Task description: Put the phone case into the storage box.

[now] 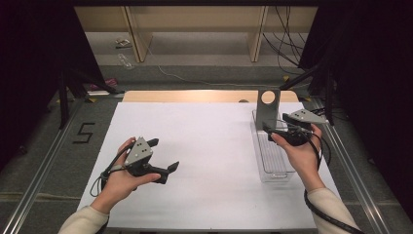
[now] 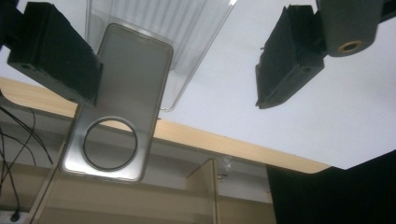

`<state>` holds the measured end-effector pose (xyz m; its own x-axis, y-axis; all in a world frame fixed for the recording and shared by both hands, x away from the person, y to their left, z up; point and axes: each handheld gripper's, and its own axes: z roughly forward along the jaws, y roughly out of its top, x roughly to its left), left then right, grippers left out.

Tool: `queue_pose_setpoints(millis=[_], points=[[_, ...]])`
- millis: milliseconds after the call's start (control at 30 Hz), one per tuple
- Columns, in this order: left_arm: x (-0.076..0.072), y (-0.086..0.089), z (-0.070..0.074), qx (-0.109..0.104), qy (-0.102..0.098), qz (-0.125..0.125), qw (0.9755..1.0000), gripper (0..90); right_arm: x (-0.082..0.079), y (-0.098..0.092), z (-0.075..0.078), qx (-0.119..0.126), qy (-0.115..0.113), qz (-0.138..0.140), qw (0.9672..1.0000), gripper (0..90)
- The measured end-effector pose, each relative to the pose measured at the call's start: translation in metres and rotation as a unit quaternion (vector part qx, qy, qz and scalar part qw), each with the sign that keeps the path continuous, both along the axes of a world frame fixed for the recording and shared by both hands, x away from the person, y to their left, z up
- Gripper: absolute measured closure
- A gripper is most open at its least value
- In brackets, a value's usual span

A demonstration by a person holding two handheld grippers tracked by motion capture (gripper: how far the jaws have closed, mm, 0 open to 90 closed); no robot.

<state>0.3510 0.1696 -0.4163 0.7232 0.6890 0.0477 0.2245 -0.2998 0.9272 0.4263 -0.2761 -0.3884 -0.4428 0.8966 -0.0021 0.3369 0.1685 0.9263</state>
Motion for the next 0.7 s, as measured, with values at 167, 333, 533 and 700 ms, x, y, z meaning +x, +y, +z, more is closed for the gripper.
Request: queue_pose_setpoints(millis=[167, 333, 533, 700], points=[[0.0, 0.0, -0.001, 0.0, 0.001, 0.0, 1.0, 0.0, -0.008, 0.001, -0.003, 0.002, -0.001, 0.014, 0.9999, 16.1], [0.0, 0.0, -0.001, 0.002, 0.001, 0.0, 1.0, 0.0, -0.017, 0.002, -0.008, 0.008, 0.0, 0.029, 0.9996, 16.1], [-0.001, -0.002, -0.001, 0.003, 0.001, -0.001, 1.0, 0.0, -0.026, 0.004, -0.011, 0.008, -0.001, 0.043, 0.999, 16.1], [-0.003, -0.001, -0.002, 0.005, 0.001, -0.002, 1.0, 0.0, -0.035, 0.003, -0.012, 0.011, -0.003, 0.053, 0.9985, 16.1]])
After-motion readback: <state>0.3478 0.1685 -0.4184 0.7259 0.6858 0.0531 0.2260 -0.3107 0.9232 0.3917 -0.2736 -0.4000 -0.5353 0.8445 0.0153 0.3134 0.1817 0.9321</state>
